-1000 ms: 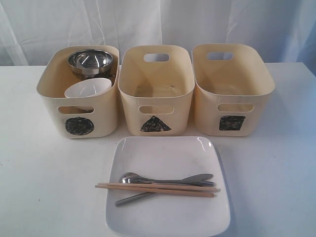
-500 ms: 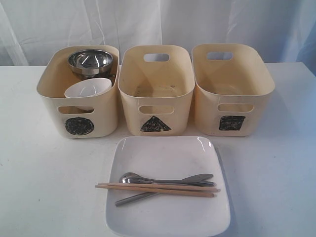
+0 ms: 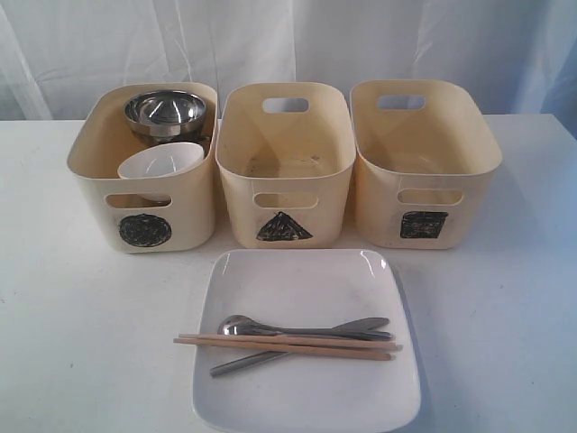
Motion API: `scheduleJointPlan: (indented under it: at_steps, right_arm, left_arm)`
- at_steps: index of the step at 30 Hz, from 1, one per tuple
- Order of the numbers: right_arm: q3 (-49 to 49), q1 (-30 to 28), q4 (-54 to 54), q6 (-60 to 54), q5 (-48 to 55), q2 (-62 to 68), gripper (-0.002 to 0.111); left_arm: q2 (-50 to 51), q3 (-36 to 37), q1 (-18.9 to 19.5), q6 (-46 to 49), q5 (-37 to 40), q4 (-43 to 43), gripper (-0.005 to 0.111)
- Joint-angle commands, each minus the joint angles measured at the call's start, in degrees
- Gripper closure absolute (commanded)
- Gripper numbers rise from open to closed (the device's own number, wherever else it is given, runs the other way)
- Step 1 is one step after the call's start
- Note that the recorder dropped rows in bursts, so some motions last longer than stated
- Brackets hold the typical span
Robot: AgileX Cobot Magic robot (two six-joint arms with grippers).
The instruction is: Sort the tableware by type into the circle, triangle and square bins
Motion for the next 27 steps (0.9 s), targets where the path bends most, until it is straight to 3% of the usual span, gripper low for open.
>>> scheduleJointPlan:
  at_steps: [1, 15, 21, 24, 27]
  right_arm:
    - [0.3, -0.13, 0.0, 0.07, -0.74, -0.33, 0.108]
    - [0.3, -0.13, 0.0, -0.74, -2.32, -0.33, 0.108]
    - [0.3, -0.13, 8.31, 11.63, -15.37, -0.33, 0.108]
    - [0.3, -0.13, 10.72, 21.5, -26.72, -0.33, 0.108]
    - [0.3, -0.13, 10.72, 22.73, -31.36, -0.33, 0.108]
  left_arm:
    - [-0.24, 0.23, -0.31, 0.13, -0.26, 0.21, 0.107]
    - [-0.24, 0.23, -0.31, 0.13, -4.14, 9.77, 0.107]
    - [-0.24, 0.23, -0.31, 0.13, -4.14, 9.87, 0.107]
    - [-0.24, 0.23, -0.31, 0.13, -4.14, 9.87, 0.107]
    - [-0.24, 0.23, -0.31, 0.13, -4.14, 9.87, 0.107]
